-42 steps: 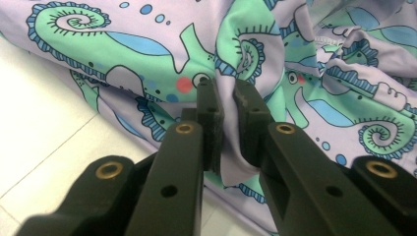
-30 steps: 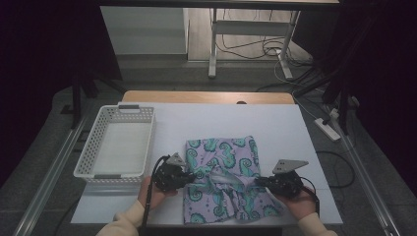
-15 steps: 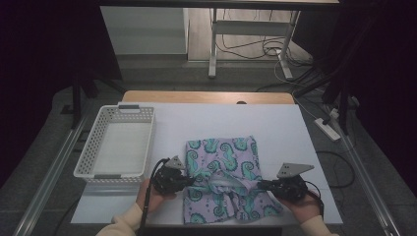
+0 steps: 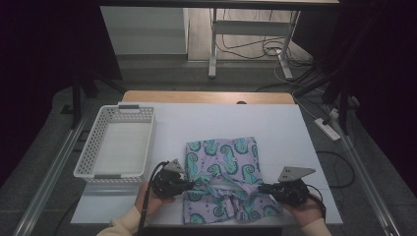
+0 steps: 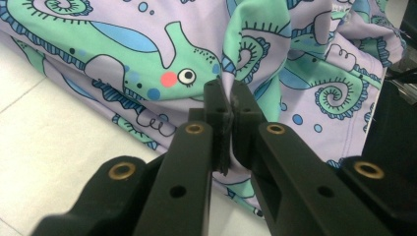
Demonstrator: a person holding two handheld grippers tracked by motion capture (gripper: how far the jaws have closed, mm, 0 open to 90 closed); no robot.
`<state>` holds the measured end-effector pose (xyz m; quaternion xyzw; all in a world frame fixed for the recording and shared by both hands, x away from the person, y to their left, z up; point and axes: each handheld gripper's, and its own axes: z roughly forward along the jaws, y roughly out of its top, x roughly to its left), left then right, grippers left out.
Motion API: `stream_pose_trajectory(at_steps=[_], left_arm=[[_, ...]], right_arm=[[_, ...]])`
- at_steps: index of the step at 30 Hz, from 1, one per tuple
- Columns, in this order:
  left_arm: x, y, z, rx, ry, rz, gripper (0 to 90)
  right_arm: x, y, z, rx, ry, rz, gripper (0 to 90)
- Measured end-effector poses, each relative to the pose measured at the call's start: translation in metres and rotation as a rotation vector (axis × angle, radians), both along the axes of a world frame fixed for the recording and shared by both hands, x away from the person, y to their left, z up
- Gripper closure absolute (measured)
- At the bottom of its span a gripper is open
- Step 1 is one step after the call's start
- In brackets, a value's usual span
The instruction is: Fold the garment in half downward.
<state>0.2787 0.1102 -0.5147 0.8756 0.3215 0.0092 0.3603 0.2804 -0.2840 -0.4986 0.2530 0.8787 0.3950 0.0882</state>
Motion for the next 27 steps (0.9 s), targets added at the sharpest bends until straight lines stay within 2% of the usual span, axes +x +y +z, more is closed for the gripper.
stream_pose_trajectory(at_steps=[14,20,27], left_arm=[[-0.005,0.000,-0.002,0.002,0.009,-0.011,87.8],[-0.012,-0.002,-0.003,0.004,0.016,-0.033,87.8],[-0.019,-0.007,-0.005,0.012,0.028,-0.068,87.4]], right_arm=[[-0.003,0.000,-0.001,-0.011,0.012,0.010,86.5],[-0.012,-0.003,0.002,-0.006,0.006,0.022,86.6],[-0.022,-0.011,0.002,0.004,0.022,0.048,86.6]])
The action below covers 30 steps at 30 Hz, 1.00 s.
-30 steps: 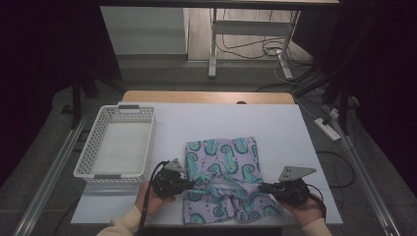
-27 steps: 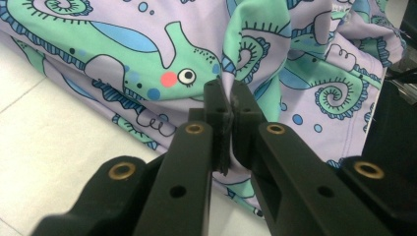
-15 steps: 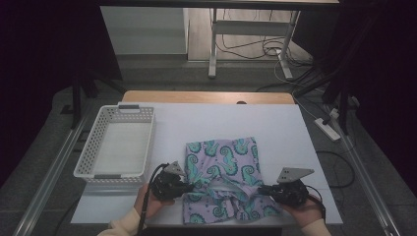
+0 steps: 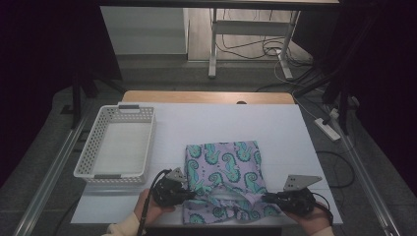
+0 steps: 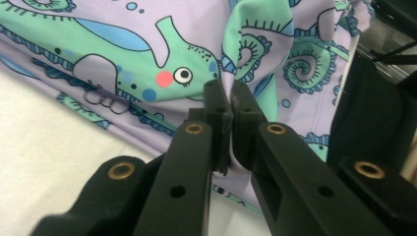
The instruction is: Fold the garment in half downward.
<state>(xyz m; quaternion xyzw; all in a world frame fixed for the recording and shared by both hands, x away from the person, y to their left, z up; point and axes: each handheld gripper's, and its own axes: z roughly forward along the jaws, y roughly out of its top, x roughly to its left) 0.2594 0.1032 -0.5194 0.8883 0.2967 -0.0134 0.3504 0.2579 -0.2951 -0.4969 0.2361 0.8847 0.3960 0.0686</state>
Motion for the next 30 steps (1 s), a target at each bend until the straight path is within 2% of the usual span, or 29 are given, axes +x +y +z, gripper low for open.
stream_pose_trajectory(at_steps=[4,7,9,12,15,19,24,26,30], left_arm=[[-0.001,-0.001,-0.001,0.005,0.007,-0.009,83.1],[-0.001,0.000,0.000,-0.010,-0.002,0.008,65.4],[-0.001,0.002,0.004,-0.022,-0.022,0.030,52.4],[0.000,0.006,0.009,-0.058,-0.041,0.071,41.9],[0.001,0.010,0.013,-0.066,-0.057,0.122,39.0],[0.004,0.013,0.011,-0.063,-0.054,0.169,38.0],[0.007,0.014,0.010,-0.058,-0.054,0.192,36.3],[0.008,0.014,0.010,-0.057,-0.056,0.201,35.9],[0.012,0.014,0.010,-0.054,-0.062,0.225,35.0]], right_arm=[[-0.002,-0.002,-0.002,0.003,0.001,0.007,85.5],[-0.001,-0.001,-0.001,0.010,-0.019,0.003,74.4],[-0.001,-0.001,0.001,0.018,-0.037,-0.007,68.8],[0.001,-0.004,0.005,0.035,-0.051,-0.034,61.1],[0.005,-0.007,0.008,0.055,-0.055,-0.061,56.2],[0.009,-0.011,0.007,0.064,-0.058,-0.094,52.3],[0.013,-0.018,0.010,0.098,-0.052,-0.123,50.0],[0.013,-0.019,0.012,0.094,-0.066,-0.131,49.6],[0.016,-0.019,0.012,0.092,-0.062,-0.138,48.1]])
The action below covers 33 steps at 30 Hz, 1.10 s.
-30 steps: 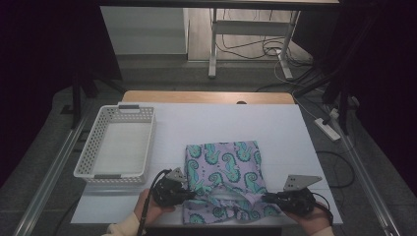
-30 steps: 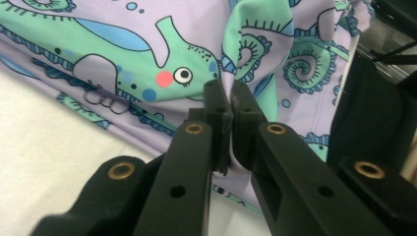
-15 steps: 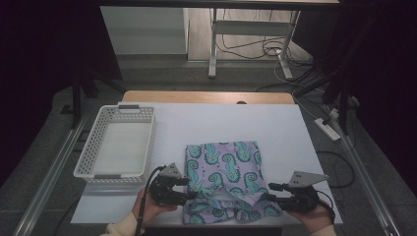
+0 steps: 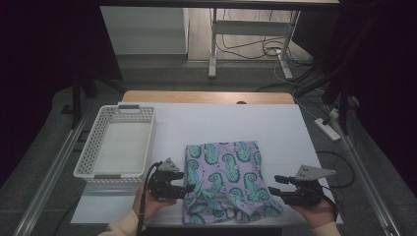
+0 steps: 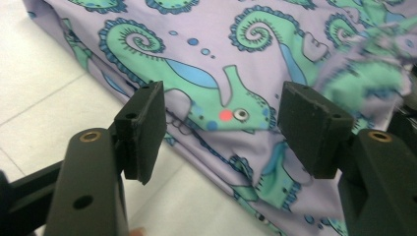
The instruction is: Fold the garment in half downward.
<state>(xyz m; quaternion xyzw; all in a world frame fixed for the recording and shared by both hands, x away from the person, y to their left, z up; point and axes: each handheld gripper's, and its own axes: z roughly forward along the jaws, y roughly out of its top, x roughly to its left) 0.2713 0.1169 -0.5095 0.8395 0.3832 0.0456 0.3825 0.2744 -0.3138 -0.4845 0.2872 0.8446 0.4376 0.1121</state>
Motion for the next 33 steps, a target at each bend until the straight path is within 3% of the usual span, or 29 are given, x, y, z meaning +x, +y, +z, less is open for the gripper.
stream_pose_trajectory(at_steps=[5,10,17,33], left_arm=[[0.005,-0.001,0.000,-0.005,-0.006,0.017,34.4],[0.010,-0.005,0.001,0.017,-0.015,0.045,30.4],[0.026,-0.008,0.002,0.007,-0.016,0.089,27.8],[0.047,-0.008,0.000,0.015,-0.017,0.107,27.6]], right_arm=[[0.009,0.004,-0.001,-0.006,0.006,-0.013,46.7],[0.022,0.011,-0.004,-0.018,0.019,-0.023,45.2],[0.036,0.022,-0.008,-0.037,0.032,-0.029,43.7],[0.062,0.038,-0.011,-0.063,0.037,-0.045,41.9]])
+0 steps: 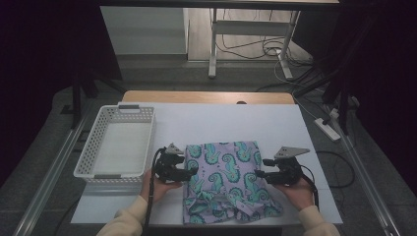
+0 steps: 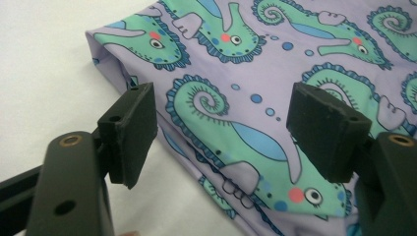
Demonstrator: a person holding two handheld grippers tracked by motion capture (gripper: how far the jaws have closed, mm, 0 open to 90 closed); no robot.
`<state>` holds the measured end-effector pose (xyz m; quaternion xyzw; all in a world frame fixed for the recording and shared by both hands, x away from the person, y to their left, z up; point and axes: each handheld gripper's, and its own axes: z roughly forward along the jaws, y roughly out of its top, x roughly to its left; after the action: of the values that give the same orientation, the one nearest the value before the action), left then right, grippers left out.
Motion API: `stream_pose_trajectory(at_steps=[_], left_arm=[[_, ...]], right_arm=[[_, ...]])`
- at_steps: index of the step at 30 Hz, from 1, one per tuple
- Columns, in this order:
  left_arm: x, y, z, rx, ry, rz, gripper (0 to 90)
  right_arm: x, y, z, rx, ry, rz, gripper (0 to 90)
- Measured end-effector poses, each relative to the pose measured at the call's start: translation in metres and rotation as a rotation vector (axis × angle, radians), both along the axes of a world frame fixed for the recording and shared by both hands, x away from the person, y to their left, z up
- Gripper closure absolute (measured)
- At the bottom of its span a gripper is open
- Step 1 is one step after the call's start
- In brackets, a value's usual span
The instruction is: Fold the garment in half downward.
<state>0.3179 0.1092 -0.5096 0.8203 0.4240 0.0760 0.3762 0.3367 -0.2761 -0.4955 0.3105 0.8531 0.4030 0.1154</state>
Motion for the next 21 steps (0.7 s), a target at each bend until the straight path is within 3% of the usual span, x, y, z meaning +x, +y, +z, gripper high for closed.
stream_pose_trajectory(at_steps=[21], left_arm=[[0.029,-0.005,-0.006,0.016,0.013,0.028,26.8]], right_arm=[[0.023,0.012,-0.002,-0.009,-0.006,-0.012,39.8]])
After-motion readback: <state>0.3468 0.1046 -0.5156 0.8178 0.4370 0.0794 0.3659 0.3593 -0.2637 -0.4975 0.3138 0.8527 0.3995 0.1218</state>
